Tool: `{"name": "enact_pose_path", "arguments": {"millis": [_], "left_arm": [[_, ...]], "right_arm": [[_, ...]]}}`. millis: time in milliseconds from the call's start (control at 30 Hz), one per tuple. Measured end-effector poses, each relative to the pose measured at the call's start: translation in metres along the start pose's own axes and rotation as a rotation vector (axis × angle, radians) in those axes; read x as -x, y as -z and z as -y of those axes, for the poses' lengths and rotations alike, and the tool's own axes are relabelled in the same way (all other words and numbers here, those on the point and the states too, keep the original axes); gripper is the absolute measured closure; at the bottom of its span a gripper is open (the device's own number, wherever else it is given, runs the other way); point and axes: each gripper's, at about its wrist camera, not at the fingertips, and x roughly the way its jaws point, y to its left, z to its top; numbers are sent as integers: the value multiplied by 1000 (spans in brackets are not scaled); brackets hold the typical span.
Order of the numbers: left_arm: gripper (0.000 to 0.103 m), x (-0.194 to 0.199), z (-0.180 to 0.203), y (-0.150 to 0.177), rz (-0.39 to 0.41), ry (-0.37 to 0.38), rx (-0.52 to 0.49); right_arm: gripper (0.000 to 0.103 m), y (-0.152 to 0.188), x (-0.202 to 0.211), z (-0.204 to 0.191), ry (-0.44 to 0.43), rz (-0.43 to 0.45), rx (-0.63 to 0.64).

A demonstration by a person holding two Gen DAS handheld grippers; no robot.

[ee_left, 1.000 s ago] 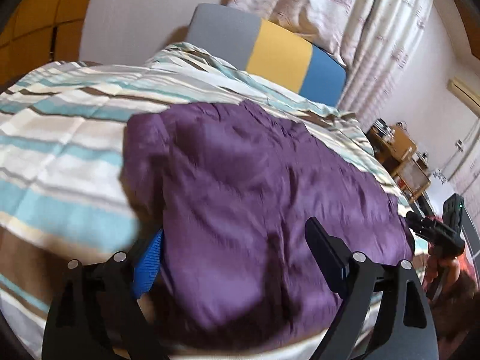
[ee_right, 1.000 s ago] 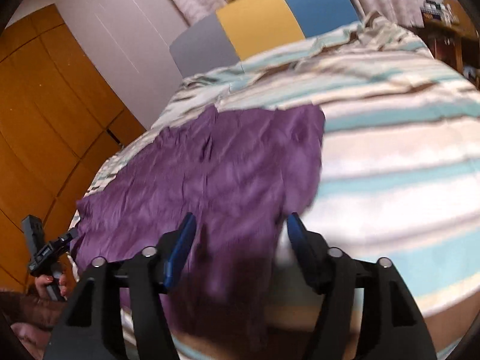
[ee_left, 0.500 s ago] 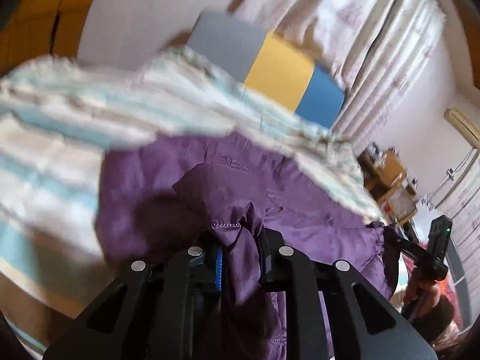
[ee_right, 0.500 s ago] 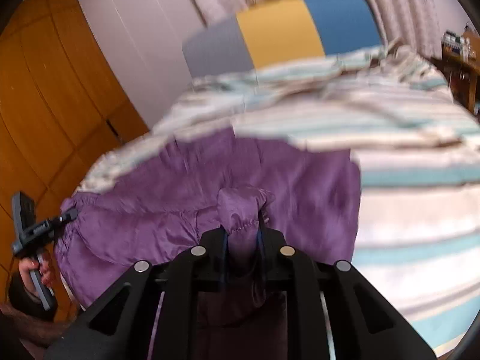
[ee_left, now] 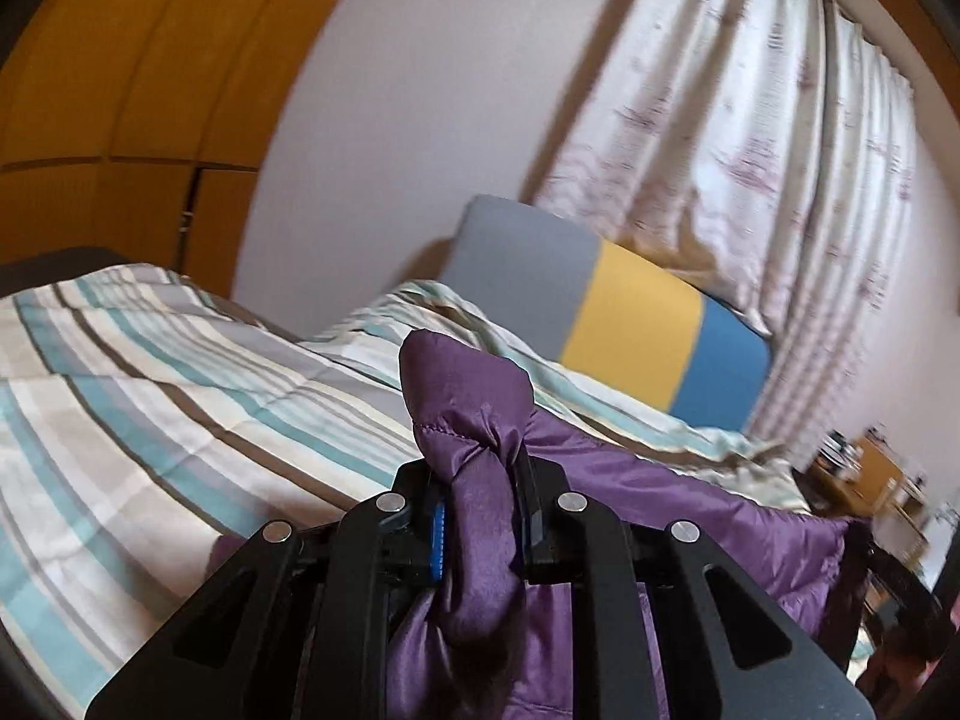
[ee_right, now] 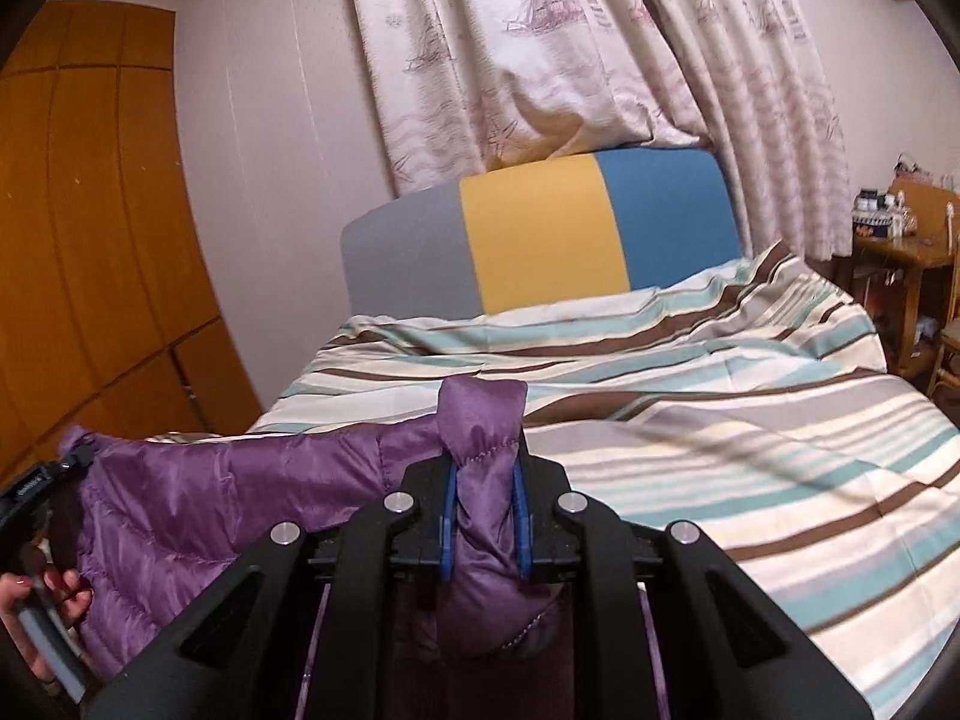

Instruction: Fold large clothes

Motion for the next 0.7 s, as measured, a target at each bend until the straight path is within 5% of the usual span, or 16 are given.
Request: {"name": "enact_pose_path", "arguments": {"millis": [333, 700], "left_arm": [[86, -46, 1, 28, -41, -90, -94], [86, -99, -16, 52, -194, -161, -69]], "right_arm": [[89, 41, -65, -1, 135, -37, 93], [82, 70, -125, 21, 193, -222, 53]]}}
